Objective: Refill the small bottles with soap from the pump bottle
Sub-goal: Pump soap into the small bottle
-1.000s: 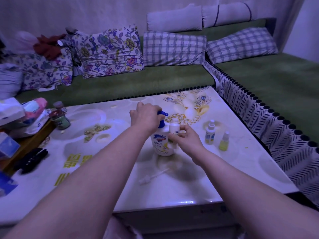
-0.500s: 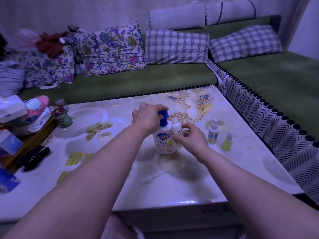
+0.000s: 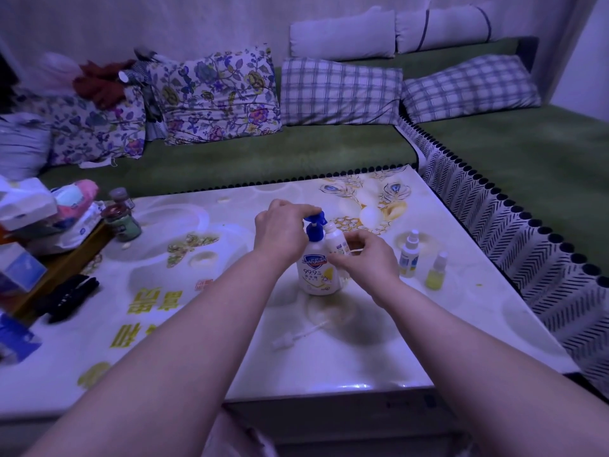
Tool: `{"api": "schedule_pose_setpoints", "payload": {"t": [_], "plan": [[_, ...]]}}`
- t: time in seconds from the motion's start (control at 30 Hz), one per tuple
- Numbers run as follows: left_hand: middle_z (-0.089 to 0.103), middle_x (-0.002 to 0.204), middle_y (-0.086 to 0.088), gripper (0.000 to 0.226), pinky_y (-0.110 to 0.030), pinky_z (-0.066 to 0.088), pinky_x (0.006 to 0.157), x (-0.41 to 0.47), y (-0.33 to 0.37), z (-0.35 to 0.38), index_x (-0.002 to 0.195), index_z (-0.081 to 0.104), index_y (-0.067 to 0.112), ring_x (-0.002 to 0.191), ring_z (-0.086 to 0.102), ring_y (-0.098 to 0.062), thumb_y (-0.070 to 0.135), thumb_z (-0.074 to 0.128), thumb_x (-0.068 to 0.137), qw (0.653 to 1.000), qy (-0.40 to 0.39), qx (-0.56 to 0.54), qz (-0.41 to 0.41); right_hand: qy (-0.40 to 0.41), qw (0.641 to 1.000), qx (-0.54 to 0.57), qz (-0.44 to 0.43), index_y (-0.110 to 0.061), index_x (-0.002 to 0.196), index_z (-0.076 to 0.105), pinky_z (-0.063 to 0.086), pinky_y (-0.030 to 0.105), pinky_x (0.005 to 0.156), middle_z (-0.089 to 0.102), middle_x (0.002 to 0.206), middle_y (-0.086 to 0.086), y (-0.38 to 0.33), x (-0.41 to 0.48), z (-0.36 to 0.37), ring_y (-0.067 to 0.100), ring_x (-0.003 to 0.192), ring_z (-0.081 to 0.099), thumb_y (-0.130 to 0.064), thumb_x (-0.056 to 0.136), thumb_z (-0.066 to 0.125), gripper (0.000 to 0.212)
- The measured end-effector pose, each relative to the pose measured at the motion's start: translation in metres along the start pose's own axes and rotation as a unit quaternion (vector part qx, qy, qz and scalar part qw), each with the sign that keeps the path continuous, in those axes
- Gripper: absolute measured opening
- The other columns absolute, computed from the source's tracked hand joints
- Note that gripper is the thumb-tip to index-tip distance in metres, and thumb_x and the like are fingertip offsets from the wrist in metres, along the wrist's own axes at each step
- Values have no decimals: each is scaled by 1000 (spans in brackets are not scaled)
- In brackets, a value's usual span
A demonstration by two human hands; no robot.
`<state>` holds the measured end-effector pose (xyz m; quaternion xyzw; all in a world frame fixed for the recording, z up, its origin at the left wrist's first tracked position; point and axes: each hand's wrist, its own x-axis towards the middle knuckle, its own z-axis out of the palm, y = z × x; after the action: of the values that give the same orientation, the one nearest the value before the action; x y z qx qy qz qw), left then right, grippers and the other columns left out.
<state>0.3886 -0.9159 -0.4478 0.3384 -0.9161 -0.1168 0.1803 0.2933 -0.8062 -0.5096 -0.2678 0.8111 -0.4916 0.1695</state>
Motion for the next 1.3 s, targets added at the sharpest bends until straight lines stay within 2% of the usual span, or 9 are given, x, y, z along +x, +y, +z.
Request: {"api": "schedule_pose_setpoints", "payload": {"t": [0.43,0.7,0.93,1.07,1.2,1.3], "plan": [[51,131,-2,58,-32,28,103,-10,5,-3,132,52,36,127,38,-18,0,43,88,1000,-2,-4,-11,2,1000,10,2,-35,99,67,55,41,86,71,97,-14,-4,-1,2,7,88,67,-32,67,80,34],[49,134,-4,53,-35,22,112,-16,7,-4,135,48,36,130,35,-18,9,52,90,1000,-5,6,-17,1,1000,25,12,-32,101,70,55,40,86,71,95,-14,-2,-2,7,7,86,68,-35,66,81,37],[47,139,-5,52,-37,18,114,-23,12,-3,137,47,34,134,31,-23,11,49,91,999,-23,41,-10,-11,999,20,23,-34,92,64,51,34,84,62,80,-21,0,-5,8,10,88,66,-32,69,83,30],[45,142,-3,52,-35,18,114,-21,13,-6,136,48,33,137,28,-21,9,49,90,999,-20,34,-5,-7,999,23,22,-32,97,64,50,34,86,61,87,-18,-1,-5,8,10,90,63,-31,70,83,33],[47,141,-5,54,-33,19,110,-20,12,-9,136,50,29,139,27,-19,9,55,86,1000,-15,7,8,-4,999,23,28,-31,101,67,52,36,86,69,99,-13,1,-3,8,10,90,65,-31,69,82,35],[44,144,-3,57,-31,18,110,-20,13,-12,136,49,29,139,26,-19,2,48,87,1000,-10,3,9,-3,999,32,28,-31,102,68,53,40,88,70,100,-12,2,-2,9,11,90,67,-30,68,82,37]]}}
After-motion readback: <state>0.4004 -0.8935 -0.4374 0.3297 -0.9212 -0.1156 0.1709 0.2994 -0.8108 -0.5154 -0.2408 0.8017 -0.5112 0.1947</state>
